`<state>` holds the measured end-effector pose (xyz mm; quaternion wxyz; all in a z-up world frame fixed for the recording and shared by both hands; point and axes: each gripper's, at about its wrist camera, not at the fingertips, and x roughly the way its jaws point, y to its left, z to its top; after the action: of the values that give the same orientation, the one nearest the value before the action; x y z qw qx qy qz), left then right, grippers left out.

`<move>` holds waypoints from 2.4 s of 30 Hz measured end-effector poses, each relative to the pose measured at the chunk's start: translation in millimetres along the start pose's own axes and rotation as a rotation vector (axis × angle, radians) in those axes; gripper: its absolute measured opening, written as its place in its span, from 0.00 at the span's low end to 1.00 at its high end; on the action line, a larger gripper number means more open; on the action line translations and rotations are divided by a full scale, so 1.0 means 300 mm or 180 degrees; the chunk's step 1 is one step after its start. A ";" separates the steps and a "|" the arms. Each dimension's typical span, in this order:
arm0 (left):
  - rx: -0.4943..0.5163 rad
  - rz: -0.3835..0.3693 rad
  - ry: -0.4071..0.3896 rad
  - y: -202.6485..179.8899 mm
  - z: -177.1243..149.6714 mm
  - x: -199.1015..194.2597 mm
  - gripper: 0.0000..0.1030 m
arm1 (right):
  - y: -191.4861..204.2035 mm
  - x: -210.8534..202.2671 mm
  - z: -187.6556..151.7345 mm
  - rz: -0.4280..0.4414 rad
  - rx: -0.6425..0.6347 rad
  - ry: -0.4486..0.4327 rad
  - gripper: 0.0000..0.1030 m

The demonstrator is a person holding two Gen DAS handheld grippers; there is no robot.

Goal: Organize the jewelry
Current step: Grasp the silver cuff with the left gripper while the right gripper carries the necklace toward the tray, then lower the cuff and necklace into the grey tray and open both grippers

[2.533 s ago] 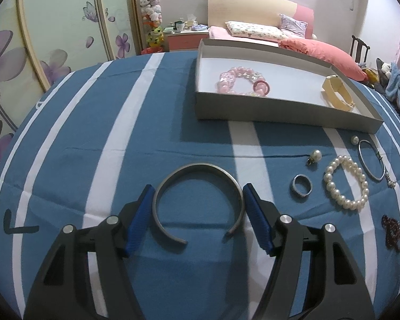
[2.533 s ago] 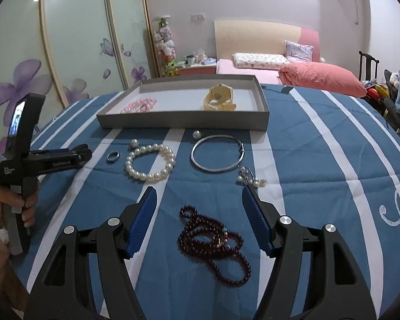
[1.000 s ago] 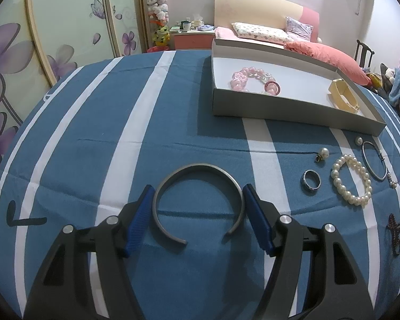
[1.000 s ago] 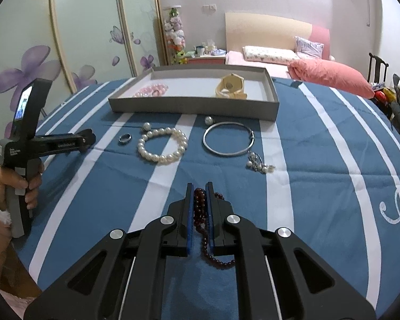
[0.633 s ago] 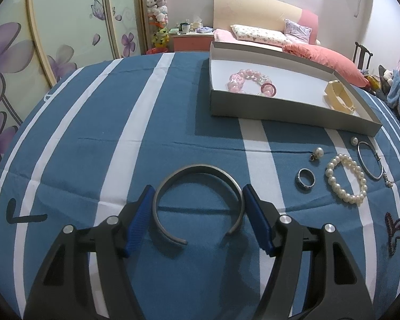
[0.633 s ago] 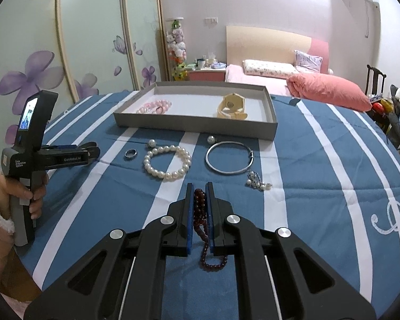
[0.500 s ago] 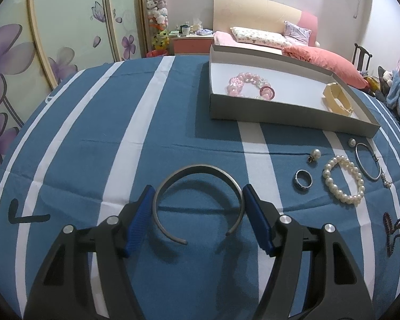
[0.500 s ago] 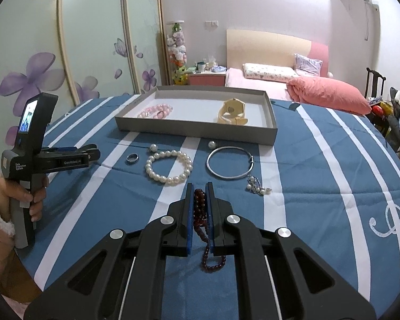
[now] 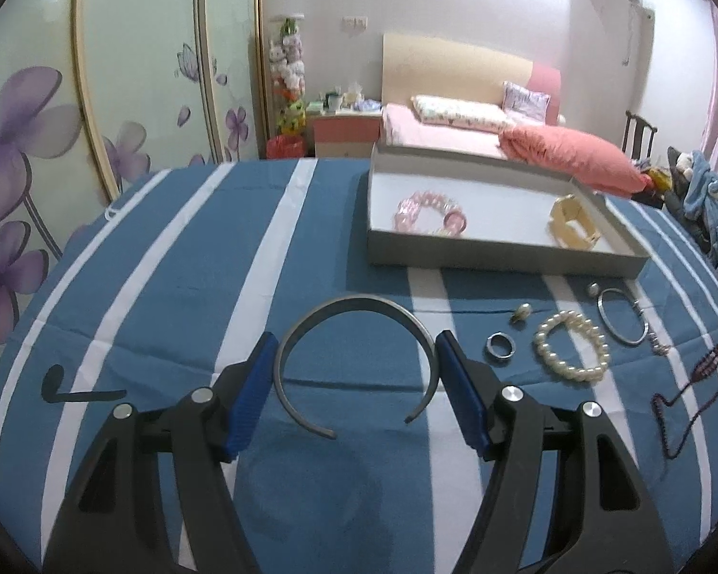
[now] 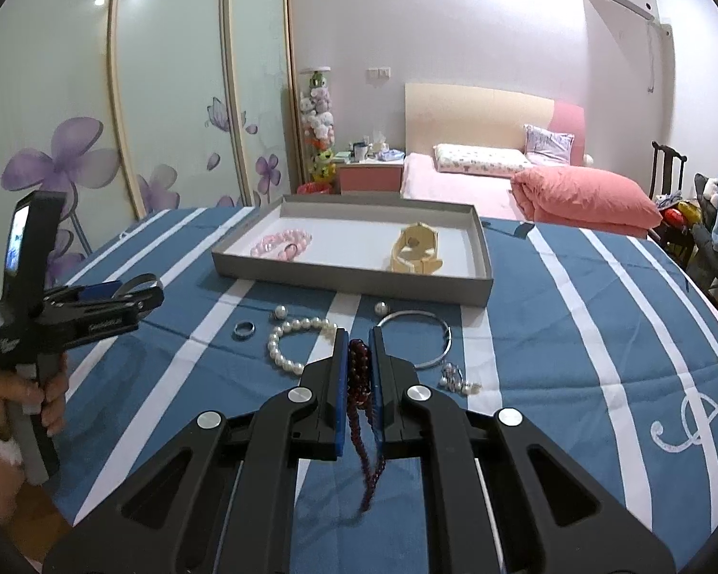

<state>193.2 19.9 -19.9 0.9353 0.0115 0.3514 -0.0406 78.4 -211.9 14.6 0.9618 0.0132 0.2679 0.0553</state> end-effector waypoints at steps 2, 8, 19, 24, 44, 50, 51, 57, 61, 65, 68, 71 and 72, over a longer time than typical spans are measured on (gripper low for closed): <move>-0.0011 -0.0010 -0.0069 -0.006 -0.002 -0.026 0.64 | 0.001 -0.001 0.009 -0.0014 -0.0006 -0.0038 0.09; -0.0036 -0.0004 -0.0271 -0.013 -0.001 -0.089 0.64 | 0.001 -0.015 0.042 -0.0047 -0.0004 -0.0185 0.09; -0.0013 0.0065 -0.0565 -0.022 -0.017 -0.180 0.64 | -0.003 -0.031 0.091 -0.0078 -0.0006 -0.0370 0.09; -0.0003 0.0067 -0.0641 -0.026 -0.012 -0.200 0.64 | 0.002 -0.039 0.121 -0.0100 -0.0032 -0.0480 0.09; 0.0140 0.0069 -0.0996 -0.106 0.036 -0.233 0.64 | -0.003 -0.036 0.193 -0.0179 -0.0004 -0.0803 0.09; 0.0156 0.0086 -0.1029 -0.112 0.040 -0.228 0.64 | -0.009 -0.034 0.212 -0.0197 0.0028 -0.0849 0.09; 0.0158 0.0092 -0.1034 -0.112 0.043 -0.226 0.64 | -0.011 -0.033 0.215 -0.0200 0.0027 -0.0855 0.09; 0.0186 0.0130 -0.1053 -0.115 0.053 -0.208 0.64 | -0.009 -0.019 0.228 -0.0217 0.0014 -0.0874 0.09; 0.0211 0.0150 -0.1087 -0.121 0.070 -0.199 0.64 | -0.012 -0.003 0.245 -0.0234 0.0011 -0.0883 0.09; 0.0239 0.0156 -0.1132 -0.129 0.088 -0.186 0.64 | -0.018 0.012 0.262 -0.0250 0.0014 -0.0897 0.09; 0.0267 0.0161 -0.1158 -0.139 0.105 -0.175 0.64 | -0.020 0.026 0.275 -0.0263 0.0020 -0.0911 0.09; 0.0301 0.0158 -0.1177 -0.148 0.119 -0.157 0.64 | -0.028 0.045 0.288 -0.0270 0.0026 -0.0917 0.09; 0.0316 0.0155 -0.1181 -0.150 0.128 -0.148 0.64 | -0.031 0.054 0.294 -0.0269 0.0030 -0.0916 0.09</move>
<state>181.2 -23.7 38.6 0.9830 0.0584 0.1701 -0.0367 138.7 -218.8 81.4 0.9916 0.0142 0.1278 0.0111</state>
